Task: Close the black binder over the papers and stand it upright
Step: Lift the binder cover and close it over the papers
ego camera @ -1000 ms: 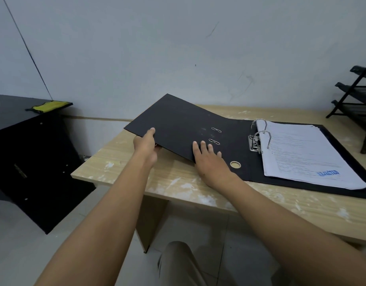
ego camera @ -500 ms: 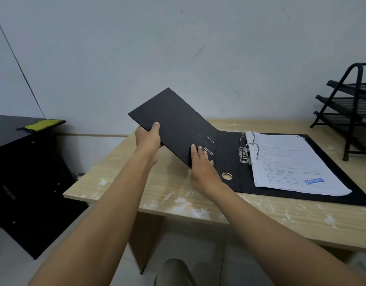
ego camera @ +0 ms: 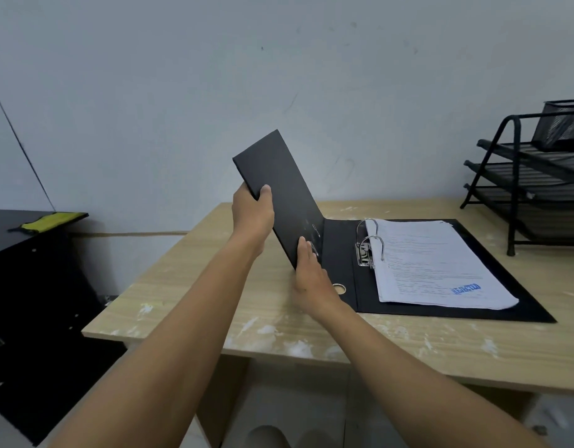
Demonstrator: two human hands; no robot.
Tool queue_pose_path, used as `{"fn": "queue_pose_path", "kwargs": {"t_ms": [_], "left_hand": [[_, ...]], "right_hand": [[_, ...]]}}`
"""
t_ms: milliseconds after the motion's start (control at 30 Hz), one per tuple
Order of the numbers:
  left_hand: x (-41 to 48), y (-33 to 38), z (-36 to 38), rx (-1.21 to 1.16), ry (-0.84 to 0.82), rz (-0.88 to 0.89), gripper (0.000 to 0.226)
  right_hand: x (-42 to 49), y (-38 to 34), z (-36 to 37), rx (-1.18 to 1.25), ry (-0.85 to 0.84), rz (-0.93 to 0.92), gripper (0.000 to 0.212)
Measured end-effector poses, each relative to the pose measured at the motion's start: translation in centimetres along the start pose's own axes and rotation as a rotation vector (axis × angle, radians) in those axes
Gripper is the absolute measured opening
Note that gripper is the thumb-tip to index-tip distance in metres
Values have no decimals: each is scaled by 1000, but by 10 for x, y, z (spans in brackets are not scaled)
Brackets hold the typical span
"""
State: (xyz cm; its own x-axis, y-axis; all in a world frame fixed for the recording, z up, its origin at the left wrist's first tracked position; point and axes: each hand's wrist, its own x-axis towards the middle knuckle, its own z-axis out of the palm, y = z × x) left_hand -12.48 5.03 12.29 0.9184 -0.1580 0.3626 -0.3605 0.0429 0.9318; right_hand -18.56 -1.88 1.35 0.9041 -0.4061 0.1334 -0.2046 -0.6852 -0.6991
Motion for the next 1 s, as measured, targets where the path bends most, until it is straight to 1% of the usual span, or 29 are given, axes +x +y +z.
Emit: {"fn": "queue_pose_path", "kwargs": {"t_ms": [133,467,567,700,800,867,1000], "left_hand": [[-6,7,11,63,-26,45,16],[-19,23,41,190,-139,143,16],[-23,20,45,233,-169,172,18],[-27,9,44,269,-192,107,17],[-27,6,43,271,-200,99,19],[-28,4,44,275,-237,98,18],[-36,-2,47,292,-326,120,17]], "right_hand": [[-2,2,-2,55,29,18,71],[-8,4,-12,180,77,144,69],[-8,6,-14,212,84,135,69],[-10,8,-13,204,85,122,68],[-13,8,-13,197,100,108,66],[-16,11,-15,202,97,78,65],[-24,25,-25,139,32,-4,74]]}}
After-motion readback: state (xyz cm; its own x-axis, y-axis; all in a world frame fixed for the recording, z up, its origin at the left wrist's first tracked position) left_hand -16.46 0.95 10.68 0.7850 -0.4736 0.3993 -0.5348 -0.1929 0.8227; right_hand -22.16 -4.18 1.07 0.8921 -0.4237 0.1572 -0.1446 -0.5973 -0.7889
